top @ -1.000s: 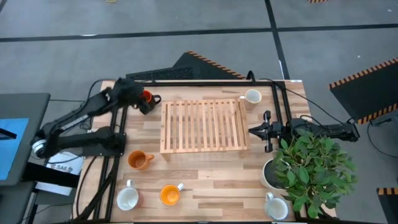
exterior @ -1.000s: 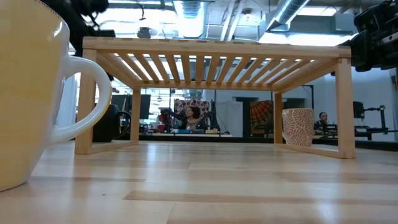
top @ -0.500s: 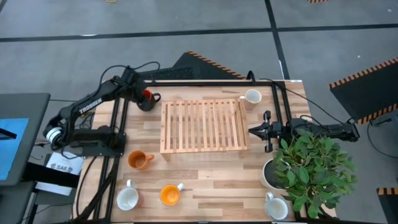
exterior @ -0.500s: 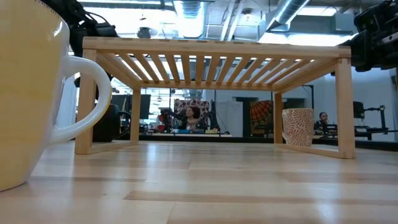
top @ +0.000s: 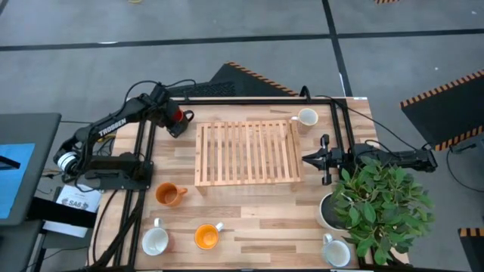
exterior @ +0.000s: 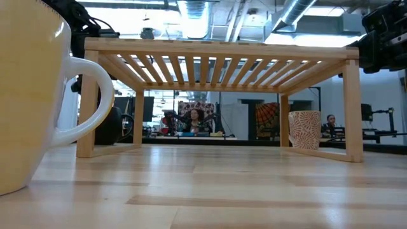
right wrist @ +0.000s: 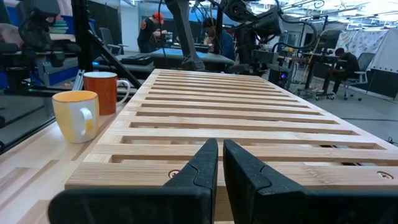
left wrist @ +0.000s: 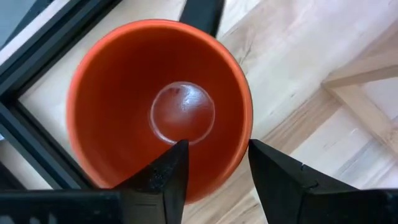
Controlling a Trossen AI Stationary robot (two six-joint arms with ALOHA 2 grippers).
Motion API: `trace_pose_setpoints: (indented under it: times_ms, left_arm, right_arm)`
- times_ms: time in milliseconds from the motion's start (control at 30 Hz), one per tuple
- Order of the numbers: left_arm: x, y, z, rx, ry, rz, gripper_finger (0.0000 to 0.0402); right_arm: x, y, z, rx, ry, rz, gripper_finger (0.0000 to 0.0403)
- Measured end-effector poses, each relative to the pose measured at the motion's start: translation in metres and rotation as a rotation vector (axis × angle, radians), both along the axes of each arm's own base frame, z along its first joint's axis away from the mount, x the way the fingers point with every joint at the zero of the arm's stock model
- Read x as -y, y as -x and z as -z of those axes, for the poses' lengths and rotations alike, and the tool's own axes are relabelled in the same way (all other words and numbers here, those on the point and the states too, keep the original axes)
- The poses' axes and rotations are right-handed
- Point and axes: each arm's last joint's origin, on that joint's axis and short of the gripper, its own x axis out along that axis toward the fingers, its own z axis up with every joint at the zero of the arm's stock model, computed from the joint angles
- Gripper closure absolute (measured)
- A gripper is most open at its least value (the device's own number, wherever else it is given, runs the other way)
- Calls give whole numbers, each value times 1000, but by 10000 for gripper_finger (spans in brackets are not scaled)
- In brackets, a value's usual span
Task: Place coffee mugs
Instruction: Put the black mug on the shelf
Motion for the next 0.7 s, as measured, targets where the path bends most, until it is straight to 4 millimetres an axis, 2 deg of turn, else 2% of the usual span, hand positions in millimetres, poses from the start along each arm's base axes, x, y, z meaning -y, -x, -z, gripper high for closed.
trace_pose_setpoints:
  times_ms: [167, 367, 467, 600, 700]
  left_arm:
    - [4, 3, 11, -20, 44, -28, 250]
    - [3, 5, 12, -64, 2, -65, 258]
    - [2, 5, 11, -96, -25, -82, 292]
    - [3, 3, 5, -113, -40, -91, 377]
    - [2, 0, -11, -88, -90, -86, 390]
  right_arm:
    - [0, 0, 0, 0, 0, 0, 349]
    - [0, 0, 0, 0, 0, 0, 349]
    - [0, 0, 0, 0, 0, 0, 349]
    - [0, 0, 0, 0, 0, 1, 349]
    - [0, 0, 0, 0, 0, 1, 349]
